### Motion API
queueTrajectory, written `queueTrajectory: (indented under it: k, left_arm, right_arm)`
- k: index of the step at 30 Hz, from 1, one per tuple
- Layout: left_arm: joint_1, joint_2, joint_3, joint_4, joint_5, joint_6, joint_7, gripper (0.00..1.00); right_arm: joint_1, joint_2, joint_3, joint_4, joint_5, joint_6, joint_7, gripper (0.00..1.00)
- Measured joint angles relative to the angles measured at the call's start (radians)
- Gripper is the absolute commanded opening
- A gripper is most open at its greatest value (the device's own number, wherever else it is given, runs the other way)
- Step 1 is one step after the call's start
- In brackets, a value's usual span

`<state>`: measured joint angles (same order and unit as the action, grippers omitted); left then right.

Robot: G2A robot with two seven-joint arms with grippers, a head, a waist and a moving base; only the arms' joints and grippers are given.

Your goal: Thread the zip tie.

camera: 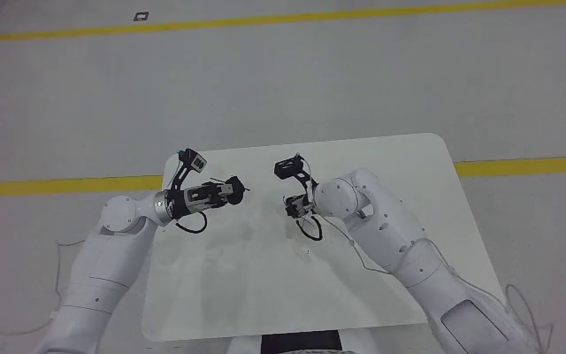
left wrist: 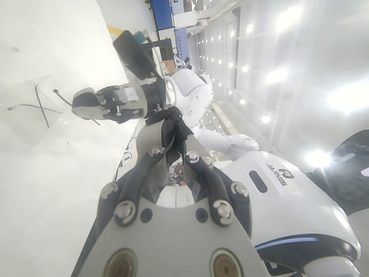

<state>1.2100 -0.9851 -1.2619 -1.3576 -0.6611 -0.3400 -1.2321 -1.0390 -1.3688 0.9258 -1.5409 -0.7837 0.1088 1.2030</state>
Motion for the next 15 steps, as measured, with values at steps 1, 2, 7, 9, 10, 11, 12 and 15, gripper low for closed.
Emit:
queueTrajectory:
  k: [1,2,7,9,10,11,12,15]
  left_arm:
    - [0.000,0.000,0.000,0.000,0.000,0.000,0.000,0.00]
    - [0.000,0.000,0.000,0.000,0.000,0.000,0.000,0.00]
    - [0.000,0.000,0.000,0.000,0.000,0.000,0.000,0.00]
    - [0.000,0.000,0.000,0.000,0.000,0.000,0.000,0.00]
    - [0.000,0.000,0.000,0.000,0.000,0.000,0.000,0.00]
    - [0.000,0.000,0.000,0.000,0.000,0.000,0.000,0.00]
    - [0.000,0.000,0.000,0.000,0.000,0.000,0.000,0.00]
    - [0.000,0.000,0.000,0.000,0.000,0.000,0.000,0.00]
  right_arm:
    - [-0.019,0.005,0.013,-0.025,-0.001,-0.008,-0.015,0.00]
    - [-0.034,0.008,0.023,-0.045,-0.001,-0.014,-0.029,0.00]
    - [-0.041,0.009,0.028,-0.054,0.002,-0.016,-0.037,0.00]
    - [-0.041,0.009,0.028,-0.054,0.002,-0.016,-0.037,0.00]
    - [-0.041,0.009,0.028,-0.054,0.002,-0.016,-0.037,0.00]
    - [-0.041,0.009,0.028,-0.054,0.002,-0.016,-0.037,0.00]
    - [-0.041,0.009,0.028,-0.054,0.002,-0.016,-0.037,0.00]
    - [-0.059,0.008,0.046,-0.073,0.012,-0.004,-0.106,0.00]
